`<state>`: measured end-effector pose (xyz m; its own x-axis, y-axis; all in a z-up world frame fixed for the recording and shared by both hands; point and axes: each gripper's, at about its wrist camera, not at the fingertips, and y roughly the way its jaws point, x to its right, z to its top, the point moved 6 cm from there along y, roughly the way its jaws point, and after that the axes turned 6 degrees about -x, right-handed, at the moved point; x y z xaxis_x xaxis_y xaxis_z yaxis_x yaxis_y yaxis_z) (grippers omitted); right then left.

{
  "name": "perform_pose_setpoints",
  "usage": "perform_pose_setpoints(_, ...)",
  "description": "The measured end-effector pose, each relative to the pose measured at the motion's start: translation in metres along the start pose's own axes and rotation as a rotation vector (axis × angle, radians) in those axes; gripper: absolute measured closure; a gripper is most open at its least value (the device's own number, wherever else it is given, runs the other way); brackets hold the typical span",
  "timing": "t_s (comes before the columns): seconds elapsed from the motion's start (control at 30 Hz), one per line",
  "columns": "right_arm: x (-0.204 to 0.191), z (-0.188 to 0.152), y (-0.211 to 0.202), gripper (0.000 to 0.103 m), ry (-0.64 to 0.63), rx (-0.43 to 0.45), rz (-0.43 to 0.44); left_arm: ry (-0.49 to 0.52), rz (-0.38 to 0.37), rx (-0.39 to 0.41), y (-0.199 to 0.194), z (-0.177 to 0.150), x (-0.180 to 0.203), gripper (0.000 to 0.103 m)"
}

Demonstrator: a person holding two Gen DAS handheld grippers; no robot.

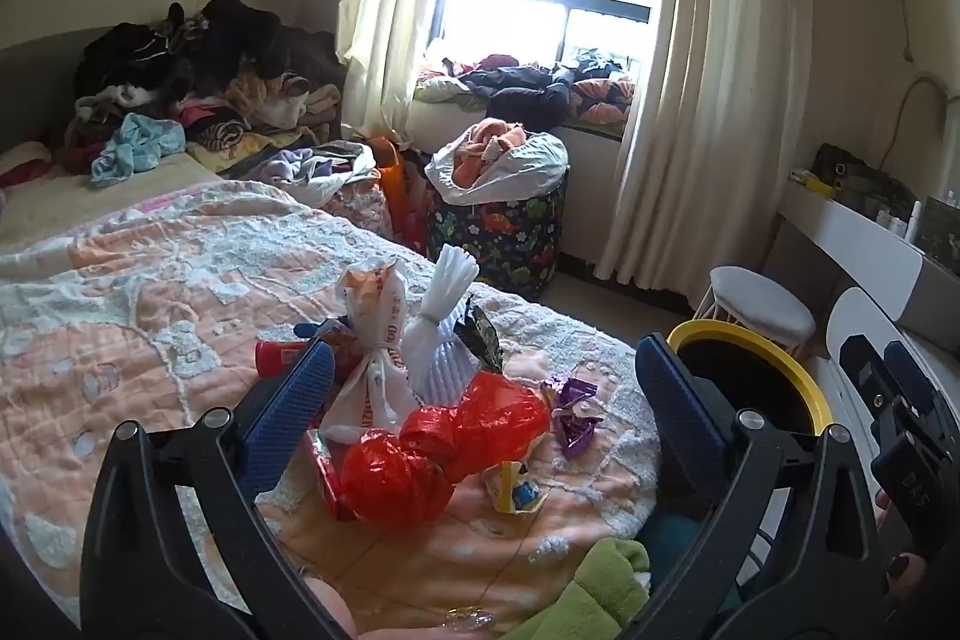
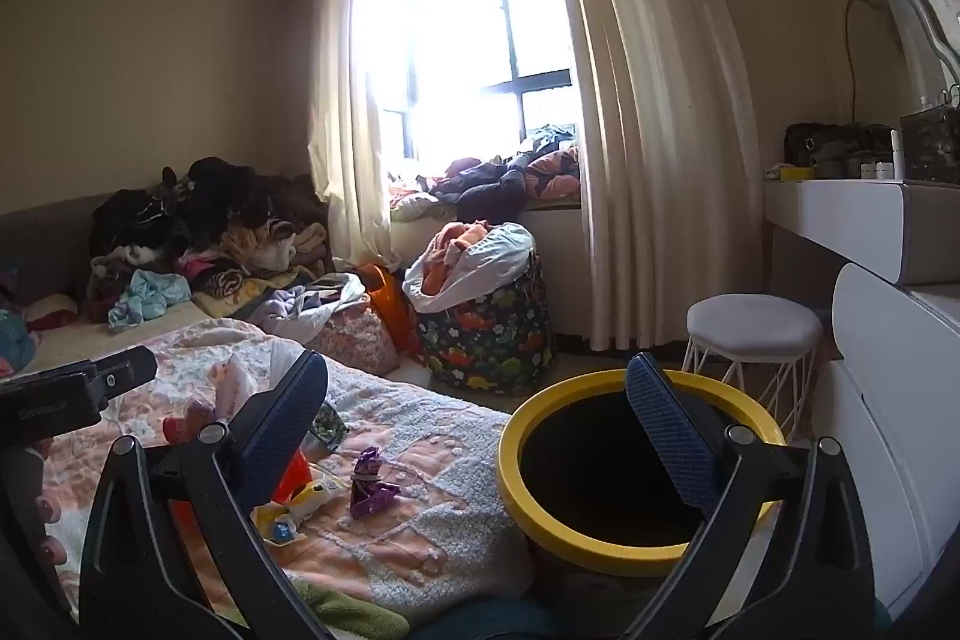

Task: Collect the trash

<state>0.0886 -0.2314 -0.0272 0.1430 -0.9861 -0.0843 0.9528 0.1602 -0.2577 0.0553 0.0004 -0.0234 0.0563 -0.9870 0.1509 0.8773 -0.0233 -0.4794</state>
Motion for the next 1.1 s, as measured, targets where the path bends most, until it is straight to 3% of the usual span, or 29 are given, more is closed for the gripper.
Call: perform_pose_setpoints(1.1,0.001,0.006,-0.010,0.006,-0.003,0.027,-0.003,0.020,-0.012,0.014,-0.004,0.004,0.012,0.010)
